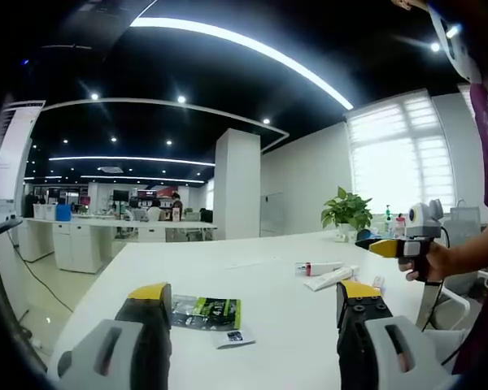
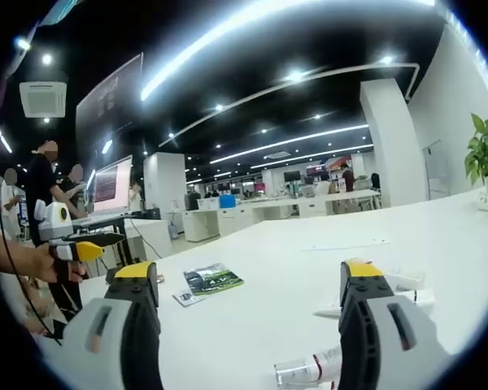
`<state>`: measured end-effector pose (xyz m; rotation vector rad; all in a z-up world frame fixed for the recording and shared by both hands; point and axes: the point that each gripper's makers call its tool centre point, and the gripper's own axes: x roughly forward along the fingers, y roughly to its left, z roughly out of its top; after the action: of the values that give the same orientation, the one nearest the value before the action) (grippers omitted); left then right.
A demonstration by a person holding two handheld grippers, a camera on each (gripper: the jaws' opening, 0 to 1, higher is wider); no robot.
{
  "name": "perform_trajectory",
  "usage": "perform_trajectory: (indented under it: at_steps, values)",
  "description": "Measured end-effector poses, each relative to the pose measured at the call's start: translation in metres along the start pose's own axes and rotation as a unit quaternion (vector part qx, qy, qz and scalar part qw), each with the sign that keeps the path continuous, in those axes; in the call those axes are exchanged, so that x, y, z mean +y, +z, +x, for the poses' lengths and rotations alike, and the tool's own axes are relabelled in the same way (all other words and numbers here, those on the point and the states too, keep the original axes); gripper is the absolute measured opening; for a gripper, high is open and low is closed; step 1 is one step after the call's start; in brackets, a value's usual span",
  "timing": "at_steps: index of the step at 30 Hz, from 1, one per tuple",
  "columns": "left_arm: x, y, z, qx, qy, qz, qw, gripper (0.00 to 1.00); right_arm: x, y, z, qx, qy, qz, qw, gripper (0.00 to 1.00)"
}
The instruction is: Arrange the skincare products in the storage area until every visible bottle or jar stands upright without overlapping.
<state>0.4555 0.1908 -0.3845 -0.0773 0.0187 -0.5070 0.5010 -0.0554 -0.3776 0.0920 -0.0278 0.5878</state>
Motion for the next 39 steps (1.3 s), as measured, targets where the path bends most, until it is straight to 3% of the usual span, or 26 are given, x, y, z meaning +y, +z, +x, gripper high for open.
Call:
perform_trajectory:
  at_steps: [13,16,18,20,23,31,35,39]
  values:
    - [-0.008,0.0,0.001,0.0,-0.011,0.001,0.9999,0.85,0.004,-0.001,-0.004,0.008,0.015,-0.019,0.9997,0.84]
    - [-0.022,0.004,0.0,-0.01,-0.049,-0.021,0.9985,0.78,0.005,-0.003,-0.005,0.015,0.016,-0.029,0.9993,0.81]
    - [-0.023,0.009,-0.002,-0.025,-0.056,-0.026,0.9978,0.76,0.007,-0.008,-0.005,0.031,0.024,-0.041,0.9984,0.75]
    - [-0.029,0.01,-0.003,-0.025,-0.074,-0.033,0.9964,0.66,0.008,-0.008,-0.006,0.031,0.028,-0.044,0.9981,0.71]
    - [-0.03,-0.003,-0.004,0.022,-0.076,-0.002,0.9968,0.51,0.009,-0.009,-0.006,0.033,0.034,-0.039,0.9981,0.66]
    - [-0.039,0.007,-0.004,-0.016,-0.097,-0.002,0.9952,0.46,0.009,-0.007,-0.006,0.036,0.048,-0.032,0.9977,0.46]
    - [-0.039,0.004,-0.006,-0.008,-0.101,-0.017,0.9947,0.46,0.0,-0.005,-0.003,0.045,0.045,-0.044,0.997,0.5]
    - [-0.039,0.001,-0.004,-0.008,-0.099,-0.014,0.995,0.49,-0.022,-0.006,0.0,0.065,0.034,-0.053,0.9959,0.51]
